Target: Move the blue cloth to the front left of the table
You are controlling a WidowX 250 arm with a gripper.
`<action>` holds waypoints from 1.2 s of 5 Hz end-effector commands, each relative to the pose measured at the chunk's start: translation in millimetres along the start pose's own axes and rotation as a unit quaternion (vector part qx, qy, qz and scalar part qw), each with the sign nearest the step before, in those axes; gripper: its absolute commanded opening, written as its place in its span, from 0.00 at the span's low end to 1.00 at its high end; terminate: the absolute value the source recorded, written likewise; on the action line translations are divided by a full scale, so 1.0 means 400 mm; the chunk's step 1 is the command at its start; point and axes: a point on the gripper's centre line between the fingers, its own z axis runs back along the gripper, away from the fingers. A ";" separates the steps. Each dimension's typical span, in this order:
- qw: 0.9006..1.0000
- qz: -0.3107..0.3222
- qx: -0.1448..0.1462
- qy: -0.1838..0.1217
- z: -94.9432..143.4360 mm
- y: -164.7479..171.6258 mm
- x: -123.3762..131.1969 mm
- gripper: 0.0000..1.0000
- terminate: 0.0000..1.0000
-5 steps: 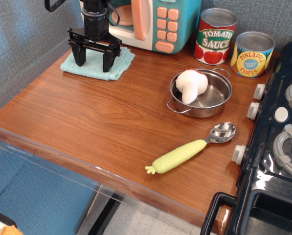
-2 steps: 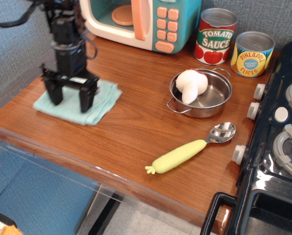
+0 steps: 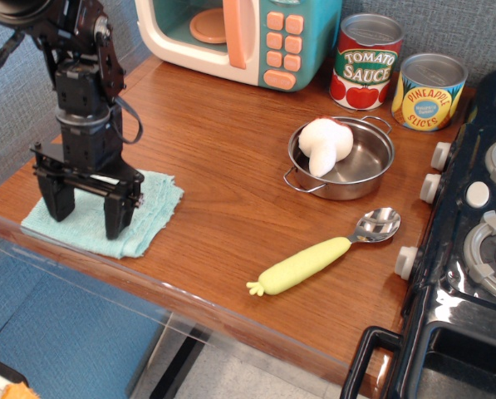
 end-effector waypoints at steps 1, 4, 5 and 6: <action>0.994 0.002 -0.005 -0.110 0.128 -0.005 0.029 1.00 0.00; 0.989 -0.006 -0.013 -0.148 0.195 -0.032 0.017 1.00 0.00; 0.989 -0.006 -0.013 -0.148 0.195 -0.032 0.017 1.00 0.00; 0.989 -0.006 -0.013 -0.148 0.195 -0.032 0.017 1.00 1.00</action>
